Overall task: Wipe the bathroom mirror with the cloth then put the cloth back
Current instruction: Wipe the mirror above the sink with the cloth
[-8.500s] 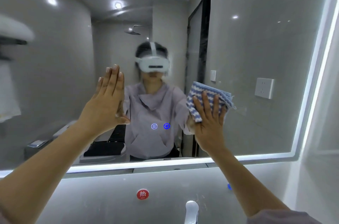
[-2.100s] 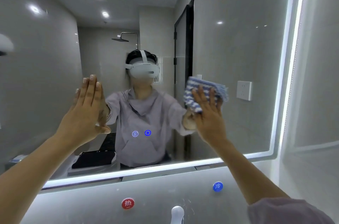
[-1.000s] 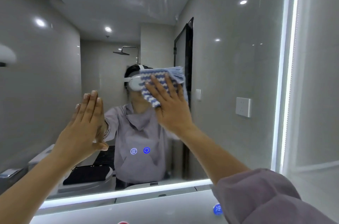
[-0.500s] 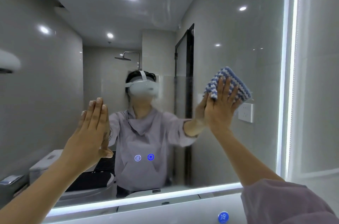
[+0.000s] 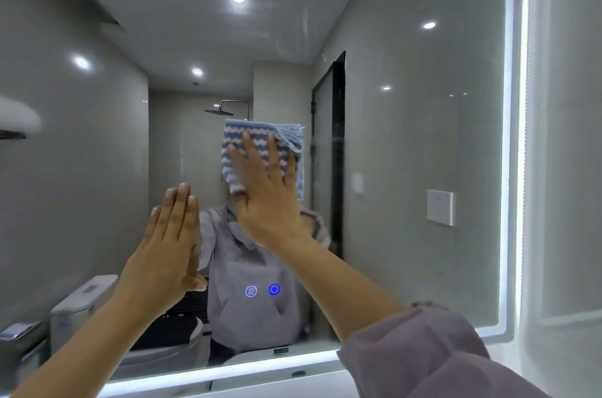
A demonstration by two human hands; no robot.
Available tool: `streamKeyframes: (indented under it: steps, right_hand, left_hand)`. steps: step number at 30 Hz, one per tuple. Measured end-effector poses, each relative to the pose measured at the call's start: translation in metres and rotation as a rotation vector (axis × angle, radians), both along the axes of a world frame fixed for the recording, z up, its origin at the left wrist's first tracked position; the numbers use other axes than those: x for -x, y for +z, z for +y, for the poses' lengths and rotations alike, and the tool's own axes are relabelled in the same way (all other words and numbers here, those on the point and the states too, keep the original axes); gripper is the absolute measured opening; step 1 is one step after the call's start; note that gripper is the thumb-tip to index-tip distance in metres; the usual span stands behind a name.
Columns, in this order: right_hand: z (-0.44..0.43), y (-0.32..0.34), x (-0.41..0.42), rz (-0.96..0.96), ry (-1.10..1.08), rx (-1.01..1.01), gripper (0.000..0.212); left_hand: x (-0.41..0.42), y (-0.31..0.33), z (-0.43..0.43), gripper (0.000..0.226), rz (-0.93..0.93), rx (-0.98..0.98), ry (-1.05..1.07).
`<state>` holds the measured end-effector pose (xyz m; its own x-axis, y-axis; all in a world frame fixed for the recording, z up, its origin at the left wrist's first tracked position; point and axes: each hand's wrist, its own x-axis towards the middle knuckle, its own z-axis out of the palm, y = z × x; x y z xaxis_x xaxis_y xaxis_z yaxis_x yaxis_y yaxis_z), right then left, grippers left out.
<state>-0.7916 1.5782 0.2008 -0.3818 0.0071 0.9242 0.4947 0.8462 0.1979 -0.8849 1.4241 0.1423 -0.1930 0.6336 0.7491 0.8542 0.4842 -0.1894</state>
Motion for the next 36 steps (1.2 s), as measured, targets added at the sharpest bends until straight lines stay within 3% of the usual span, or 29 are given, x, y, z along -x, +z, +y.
streamKeyframes:
  steps: [6, 10, 17, 24, 31, 36]
  right_hand:
    - [0.017, 0.01, -0.019, -0.097, 0.092, -0.087, 0.055]
    - [0.037, 0.018, -0.037, -0.12, 0.038, -0.191, 0.053]
    - [0.089, 0.021, -0.076, 0.078, -0.017, -0.126, 0.056]
    - [0.152, 0.012, -0.142, 0.232, -0.168, 0.127, 0.057]
    - [0.12, 0.011, -0.106, 0.445, -0.157, 0.352, 0.058]
    - [0.063, 0.013, -0.064, 0.346, -0.047, 0.209, 0.06]
  left_hand:
    - [0.003, -0.001, 0.0, 0.142, -0.014, -0.009, -0.026]
    - [0.002, -0.002, 0.0, 0.144, -0.027, 0.0, -0.013]
    - [0.0, -0.001, -0.001, 0.145, -0.031, 0.005, -0.001]
    - [0.0, -0.001, 0.0, 0.147, -0.024, 0.01, -0.003]
    - [0.001, 0.0, 0.0, 0.147, 0.003, 0.015, 0.017]
    - [-0.006, 0.002, 0.001, 0.146, -0.006, 0.0, 0.025]
